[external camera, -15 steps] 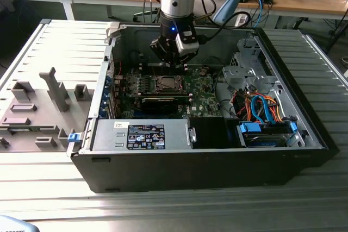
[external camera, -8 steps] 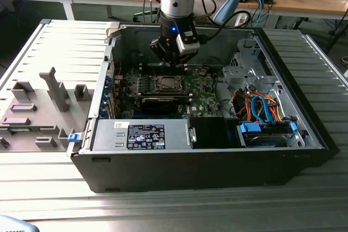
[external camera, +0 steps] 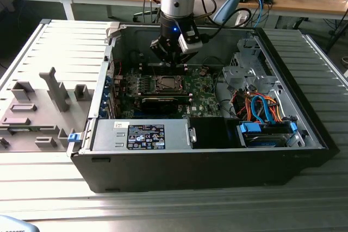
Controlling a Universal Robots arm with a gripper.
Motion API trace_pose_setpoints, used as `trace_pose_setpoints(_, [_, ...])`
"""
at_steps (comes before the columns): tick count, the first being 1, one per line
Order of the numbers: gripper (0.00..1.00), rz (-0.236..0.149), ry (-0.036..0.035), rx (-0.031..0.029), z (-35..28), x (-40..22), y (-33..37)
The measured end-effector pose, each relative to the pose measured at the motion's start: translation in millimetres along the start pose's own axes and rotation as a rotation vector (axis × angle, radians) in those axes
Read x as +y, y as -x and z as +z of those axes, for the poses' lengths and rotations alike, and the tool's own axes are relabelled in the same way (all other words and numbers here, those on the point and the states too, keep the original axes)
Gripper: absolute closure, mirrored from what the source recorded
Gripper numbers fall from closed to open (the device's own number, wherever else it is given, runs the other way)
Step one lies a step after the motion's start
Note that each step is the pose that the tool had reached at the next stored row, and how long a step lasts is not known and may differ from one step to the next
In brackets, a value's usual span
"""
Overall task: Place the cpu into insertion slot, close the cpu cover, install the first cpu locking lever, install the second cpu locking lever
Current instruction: 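Install the first cpu locking lever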
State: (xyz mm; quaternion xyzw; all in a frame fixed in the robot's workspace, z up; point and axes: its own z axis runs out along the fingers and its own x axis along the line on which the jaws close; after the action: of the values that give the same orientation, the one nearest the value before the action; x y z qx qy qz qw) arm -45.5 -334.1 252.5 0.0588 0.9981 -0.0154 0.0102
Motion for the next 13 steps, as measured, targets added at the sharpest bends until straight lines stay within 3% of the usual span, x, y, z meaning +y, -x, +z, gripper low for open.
trace_pose_setpoints(13, [0.89,-0.082,0.002,-0.0025,0.0,0.0,0.0])
